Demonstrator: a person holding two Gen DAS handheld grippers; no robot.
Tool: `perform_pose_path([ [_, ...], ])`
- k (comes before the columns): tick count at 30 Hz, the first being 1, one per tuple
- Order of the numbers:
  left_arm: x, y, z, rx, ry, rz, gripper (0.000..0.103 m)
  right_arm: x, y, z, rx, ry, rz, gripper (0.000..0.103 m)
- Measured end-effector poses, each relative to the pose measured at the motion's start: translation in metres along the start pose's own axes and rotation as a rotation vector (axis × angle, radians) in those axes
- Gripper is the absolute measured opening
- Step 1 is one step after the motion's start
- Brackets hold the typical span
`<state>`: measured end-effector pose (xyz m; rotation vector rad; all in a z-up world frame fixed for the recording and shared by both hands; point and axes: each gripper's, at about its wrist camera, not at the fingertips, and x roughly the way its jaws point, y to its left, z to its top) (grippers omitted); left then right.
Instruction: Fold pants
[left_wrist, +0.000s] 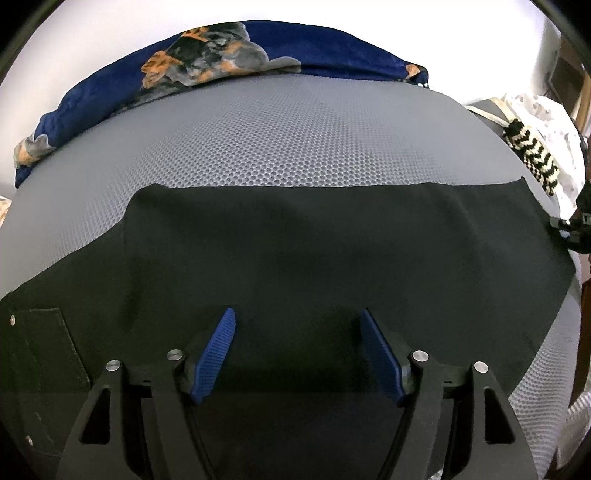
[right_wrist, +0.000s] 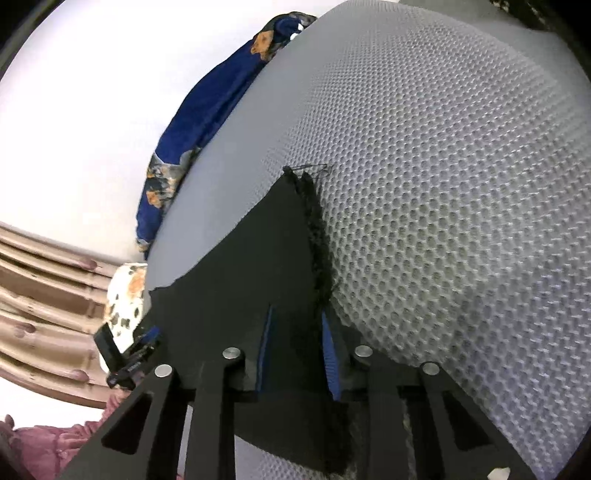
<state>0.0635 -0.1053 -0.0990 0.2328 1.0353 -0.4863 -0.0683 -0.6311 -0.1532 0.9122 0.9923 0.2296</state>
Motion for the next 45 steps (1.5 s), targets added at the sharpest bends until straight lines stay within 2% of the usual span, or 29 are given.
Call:
perform_pose_path([
  [4, 0.002, -0.002, -0.001, 0.009, -0.006, 0.008, 0.074, 0.005, 0.006, 0.003, 0.015, -0.042, 0.014, 0.018],
  [6, 0.002, -0.003, -0.001, 0.015, -0.008, 0.012, 0.076, 0.008, 0.009, 0.003, 0.023, -0.057, 0.003, 0.011],
  [10, 0.004, -0.003, -0.001, 0.016, -0.013, 0.015, 0.077, 0.007, 0.017, 0.001, 0.027, -0.083, -0.050, 0.010],
  [16, 0.006, -0.004, -0.001, 0.017, -0.029, 0.018, 0.079, 0.006, 0.043, -0.002, 0.039, -0.126, -0.179, 0.009],
  [23, 0.008, -0.004, 0.003, 0.003, -0.012, 0.036, 0.079, 0.009, 0.088, -0.002, 0.064, -0.167, -0.215, 0.009],
  [30, 0.008, -0.004, 0.002, -0.014, 0.001, 0.059, 0.079, 0.024, 0.135, -0.003, -0.002, -0.141, -0.234, 0.009],
  [45, -0.011, 0.015, -0.008, -0.081, -0.011, 0.018, 0.079, 0.085, 0.211, -0.024, -0.101, -0.059, -0.193, 0.008],
])
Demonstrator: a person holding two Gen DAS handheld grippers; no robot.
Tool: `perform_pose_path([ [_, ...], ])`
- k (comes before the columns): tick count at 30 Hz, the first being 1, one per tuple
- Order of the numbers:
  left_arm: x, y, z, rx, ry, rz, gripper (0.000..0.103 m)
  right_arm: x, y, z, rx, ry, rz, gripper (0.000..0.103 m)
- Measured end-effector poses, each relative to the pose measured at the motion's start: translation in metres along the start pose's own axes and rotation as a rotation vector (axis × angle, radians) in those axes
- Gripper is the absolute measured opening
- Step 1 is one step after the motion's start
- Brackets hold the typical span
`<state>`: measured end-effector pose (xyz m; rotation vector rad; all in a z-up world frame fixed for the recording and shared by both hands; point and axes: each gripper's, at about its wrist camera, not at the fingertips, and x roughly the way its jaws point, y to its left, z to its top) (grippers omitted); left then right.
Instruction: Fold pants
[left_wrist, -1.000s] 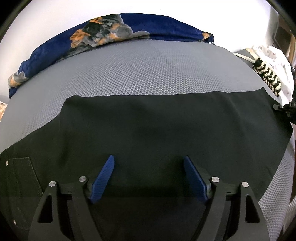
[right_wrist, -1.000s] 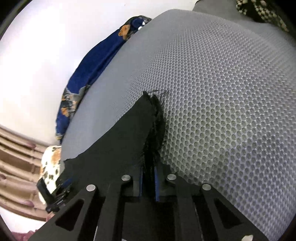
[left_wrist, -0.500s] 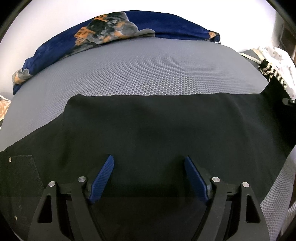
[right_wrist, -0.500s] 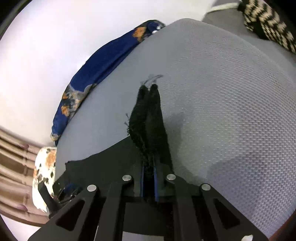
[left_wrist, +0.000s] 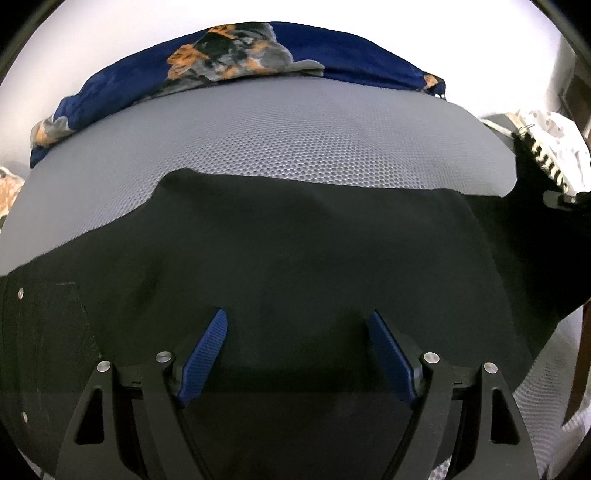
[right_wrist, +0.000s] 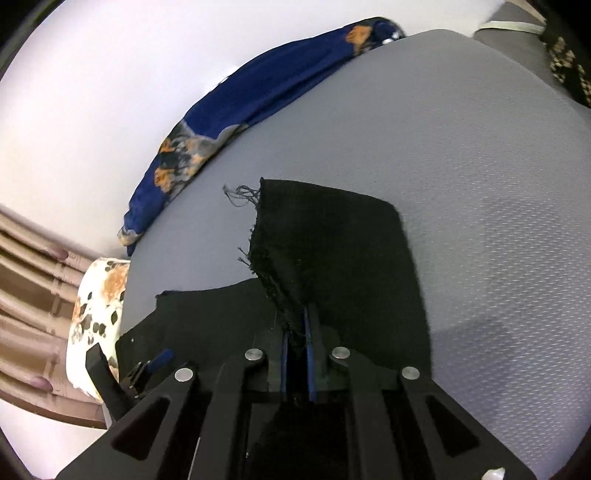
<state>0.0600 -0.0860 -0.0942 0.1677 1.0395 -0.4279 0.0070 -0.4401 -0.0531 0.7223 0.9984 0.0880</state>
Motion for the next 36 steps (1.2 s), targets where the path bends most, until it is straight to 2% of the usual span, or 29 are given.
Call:
perform_pose_path([
  [7, -0.028, 0.023, -0.006, -0.034, -0.047, -0.007, 0.079, 0.036, 0.045, -0.011, -0.050, 0.069, 0.036, 0.008],
  [13, -0.048, 0.051, -0.014, -0.059, -0.046, -0.027, 0.079, 0.071, 0.076, -0.020, -0.066, 0.129, 0.091, 0.007],
  [22, -0.082, 0.096, -0.017, -0.138, -0.096, -0.027, 0.079, 0.138, 0.148, -0.042, -0.123, 0.234, 0.175, 0.007],
  [28, -0.090, 0.117, -0.023, -0.184, -0.119, -0.046, 0.079, 0.175, 0.182, -0.065, -0.218, 0.292, 0.125, 0.008],
  [31, -0.091, 0.122, -0.025, -0.194, -0.123, -0.063, 0.079, 0.186, 0.189, -0.072, -0.249, 0.319, 0.110, 0.013],
  [33, -0.089, 0.124, -0.025, -0.204, -0.120, -0.088, 0.079, 0.191, 0.191, -0.074, -0.247, 0.347, 0.117, 0.026],
  [36, -0.087, 0.126, -0.024, -0.232, -0.108, -0.135, 0.079, 0.186, 0.195, -0.075, -0.240, 0.343, 0.133, 0.032],
])
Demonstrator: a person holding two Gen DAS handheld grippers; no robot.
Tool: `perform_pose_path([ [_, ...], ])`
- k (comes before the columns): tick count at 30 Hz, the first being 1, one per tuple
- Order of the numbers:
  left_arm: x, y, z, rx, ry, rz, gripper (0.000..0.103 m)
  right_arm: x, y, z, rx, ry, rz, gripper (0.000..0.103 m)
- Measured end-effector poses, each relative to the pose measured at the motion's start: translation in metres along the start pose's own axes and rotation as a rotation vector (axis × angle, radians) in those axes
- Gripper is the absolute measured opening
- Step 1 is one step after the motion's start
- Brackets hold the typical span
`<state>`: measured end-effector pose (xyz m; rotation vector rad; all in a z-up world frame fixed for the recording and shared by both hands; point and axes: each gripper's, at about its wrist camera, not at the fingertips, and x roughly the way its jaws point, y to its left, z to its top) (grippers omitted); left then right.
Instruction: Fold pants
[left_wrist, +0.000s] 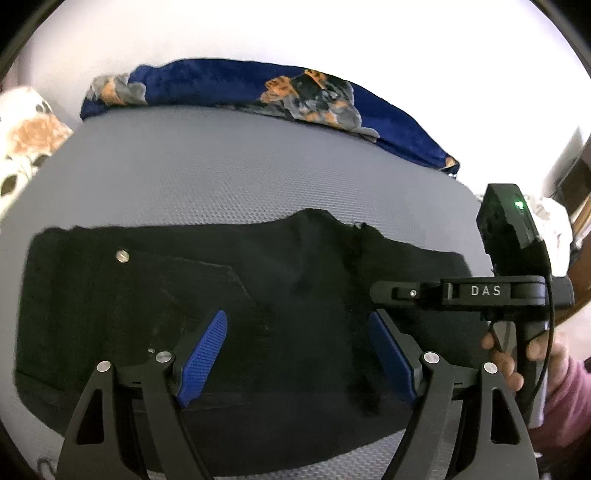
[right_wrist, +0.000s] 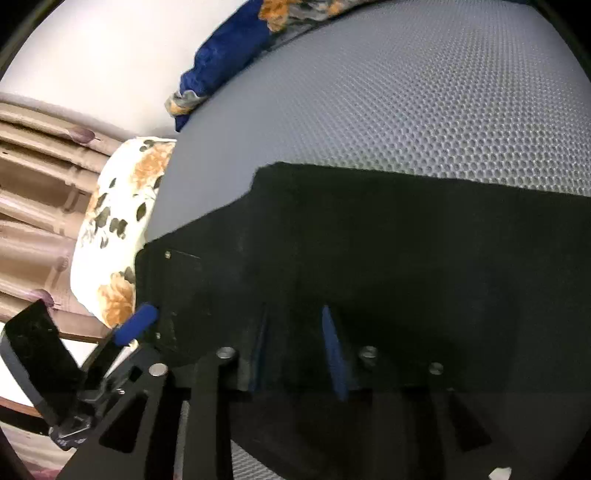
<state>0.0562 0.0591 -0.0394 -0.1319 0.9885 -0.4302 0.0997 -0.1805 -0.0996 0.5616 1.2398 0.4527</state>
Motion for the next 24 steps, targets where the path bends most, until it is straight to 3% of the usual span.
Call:
perform_pose_path([
  [7, 0.020, 0.001, -0.001, -0.117, 0.133, -0.211, 0.077, -0.050, 0.001, -0.009, -0.030, -0.140, -0.080, 0.041],
  [10, 0.035, 0.000, -0.001, -0.167, 0.200, -0.287, 0.068, -0.071, -0.011, -0.018, -0.005, -0.178, -0.102, 0.041],
  [16, 0.063, -0.008, -0.001, -0.173, 0.314, -0.316, 0.044, -0.092, -0.038, -0.037, 0.098, -0.226, -0.098, 0.041],
  [24, 0.085, -0.007, -0.001, -0.215, 0.382, -0.353, 0.043, -0.103, -0.065, -0.051, 0.184, -0.258, -0.083, 0.041],
])
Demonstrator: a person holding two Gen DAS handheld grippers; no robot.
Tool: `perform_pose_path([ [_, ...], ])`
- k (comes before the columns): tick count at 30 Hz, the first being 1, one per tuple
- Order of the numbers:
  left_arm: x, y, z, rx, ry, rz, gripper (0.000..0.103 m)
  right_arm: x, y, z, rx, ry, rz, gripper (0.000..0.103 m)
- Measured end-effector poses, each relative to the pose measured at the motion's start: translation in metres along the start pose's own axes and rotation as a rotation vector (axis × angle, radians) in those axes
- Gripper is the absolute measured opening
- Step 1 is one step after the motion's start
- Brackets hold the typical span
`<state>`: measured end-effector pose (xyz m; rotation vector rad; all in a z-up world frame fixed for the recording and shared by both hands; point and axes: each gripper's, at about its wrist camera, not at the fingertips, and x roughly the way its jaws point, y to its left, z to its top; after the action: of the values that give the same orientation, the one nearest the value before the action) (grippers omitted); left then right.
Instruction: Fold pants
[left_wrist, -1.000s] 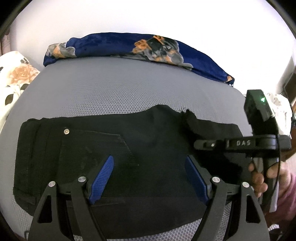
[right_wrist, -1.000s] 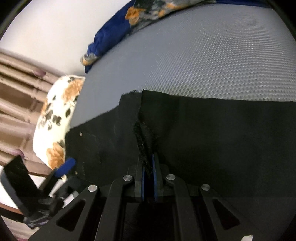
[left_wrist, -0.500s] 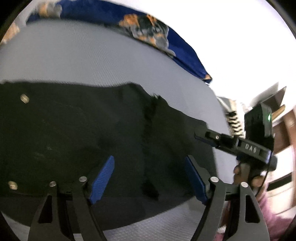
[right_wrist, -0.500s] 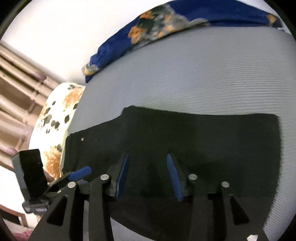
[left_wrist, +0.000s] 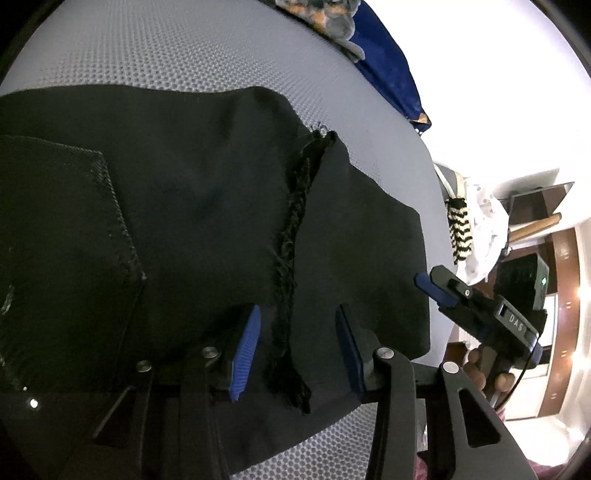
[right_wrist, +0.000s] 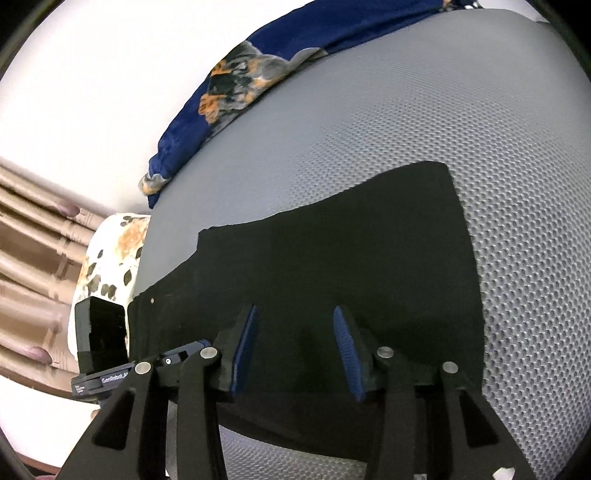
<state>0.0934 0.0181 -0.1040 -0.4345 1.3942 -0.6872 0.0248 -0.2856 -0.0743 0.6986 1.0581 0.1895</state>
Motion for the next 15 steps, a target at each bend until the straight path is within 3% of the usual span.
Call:
perform_pose_path([
  [9, 0.004, -0.004, 0.006, 0.033, 0.000, 0.009, 0.043, 0.002, -0.011, -0.006, 0.022, 0.011, 0.002, 0.041],
  [15, 0.017, -0.007, 0.013, 0.085, -0.001, -0.060, 0.044, 0.008, -0.011, -0.005, 0.044, 0.013, 0.015, 0.041],
])
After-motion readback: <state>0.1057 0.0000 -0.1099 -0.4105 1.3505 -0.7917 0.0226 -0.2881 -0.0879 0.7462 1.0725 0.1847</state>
